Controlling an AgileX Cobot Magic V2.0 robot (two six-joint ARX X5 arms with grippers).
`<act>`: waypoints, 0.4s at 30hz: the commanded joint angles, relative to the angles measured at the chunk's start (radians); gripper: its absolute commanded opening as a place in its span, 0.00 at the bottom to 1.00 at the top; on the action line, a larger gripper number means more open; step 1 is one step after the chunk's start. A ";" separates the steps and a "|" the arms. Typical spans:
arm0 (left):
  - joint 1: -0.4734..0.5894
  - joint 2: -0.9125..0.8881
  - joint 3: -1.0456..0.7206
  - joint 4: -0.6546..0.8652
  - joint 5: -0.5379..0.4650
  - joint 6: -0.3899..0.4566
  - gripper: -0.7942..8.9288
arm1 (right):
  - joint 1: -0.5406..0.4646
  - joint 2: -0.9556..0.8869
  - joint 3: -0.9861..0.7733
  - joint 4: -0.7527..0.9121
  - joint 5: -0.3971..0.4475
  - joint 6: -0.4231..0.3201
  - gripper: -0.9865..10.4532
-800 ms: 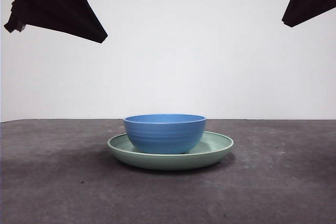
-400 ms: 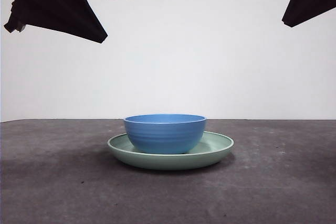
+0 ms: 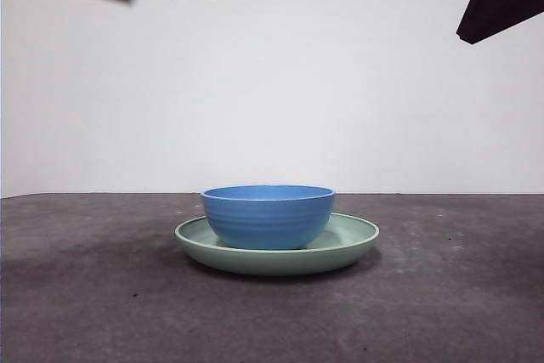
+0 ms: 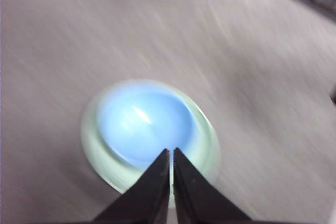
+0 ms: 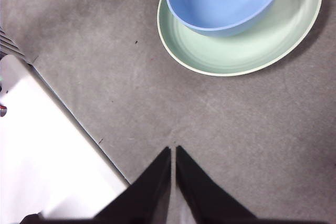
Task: Pick up the blue bowl, put it on the green plate, put it on desk
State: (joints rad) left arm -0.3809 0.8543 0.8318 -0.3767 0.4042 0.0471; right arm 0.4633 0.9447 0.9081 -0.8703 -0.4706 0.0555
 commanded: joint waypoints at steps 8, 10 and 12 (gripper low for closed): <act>0.349 -0.356 -0.192 0.221 -0.129 0.039 0.09 | 0.006 0.008 0.016 0.010 0.000 -0.011 0.09; 0.394 -0.430 -0.264 0.239 -0.191 0.039 0.09 | 0.006 0.008 0.016 0.010 0.000 -0.011 0.09; 0.424 -0.502 -0.337 0.243 -0.235 0.039 0.09 | 0.006 0.008 0.016 0.010 0.000 -0.011 0.09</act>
State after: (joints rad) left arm 0.0383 0.3656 0.5182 -0.1368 0.1818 0.0704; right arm 0.4633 0.9447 0.9081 -0.8703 -0.4706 0.0555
